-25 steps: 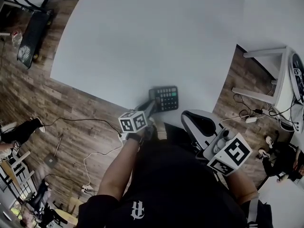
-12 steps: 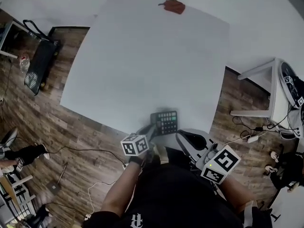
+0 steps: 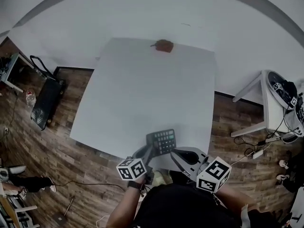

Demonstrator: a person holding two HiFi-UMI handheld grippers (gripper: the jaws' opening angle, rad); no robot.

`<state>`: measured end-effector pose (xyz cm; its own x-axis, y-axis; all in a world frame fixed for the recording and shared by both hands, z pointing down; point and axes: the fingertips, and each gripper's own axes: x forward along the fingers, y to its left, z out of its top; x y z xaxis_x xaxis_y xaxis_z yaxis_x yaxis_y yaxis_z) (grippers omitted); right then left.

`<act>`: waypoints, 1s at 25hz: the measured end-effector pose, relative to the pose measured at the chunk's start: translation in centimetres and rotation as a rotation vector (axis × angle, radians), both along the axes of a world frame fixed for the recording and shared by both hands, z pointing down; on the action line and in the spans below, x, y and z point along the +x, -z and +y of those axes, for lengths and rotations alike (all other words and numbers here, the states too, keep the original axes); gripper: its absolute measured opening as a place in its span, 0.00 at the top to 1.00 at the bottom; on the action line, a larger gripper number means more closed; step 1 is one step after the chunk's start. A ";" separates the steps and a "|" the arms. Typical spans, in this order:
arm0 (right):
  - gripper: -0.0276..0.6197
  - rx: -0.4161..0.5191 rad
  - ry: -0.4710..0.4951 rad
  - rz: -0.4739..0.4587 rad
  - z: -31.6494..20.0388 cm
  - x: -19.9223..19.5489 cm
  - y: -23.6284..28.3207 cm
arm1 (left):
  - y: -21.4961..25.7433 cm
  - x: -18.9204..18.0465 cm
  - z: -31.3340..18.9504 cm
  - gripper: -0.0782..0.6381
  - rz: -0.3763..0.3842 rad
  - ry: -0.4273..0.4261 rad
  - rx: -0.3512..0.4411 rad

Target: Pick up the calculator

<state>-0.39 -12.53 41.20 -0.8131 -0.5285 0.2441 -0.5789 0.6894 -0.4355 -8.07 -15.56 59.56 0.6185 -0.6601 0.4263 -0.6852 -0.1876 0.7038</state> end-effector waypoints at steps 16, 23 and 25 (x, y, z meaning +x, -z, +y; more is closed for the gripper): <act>0.94 0.197 0.035 0.043 1.5 0.4 5.2 | 20.7 0.2 -0.1 0.83 -0.077 -0.022 0.496; 0.94 0.256 0.048 0.062 2.0 0.4 6.4 | 23.5 0.9 0.4 0.83 -0.074 -0.030 0.578; 0.94 0.263 0.046 0.062 1.9 0.3 6.7 | 23.8 0.8 0.3 0.83 -0.081 -0.031 0.587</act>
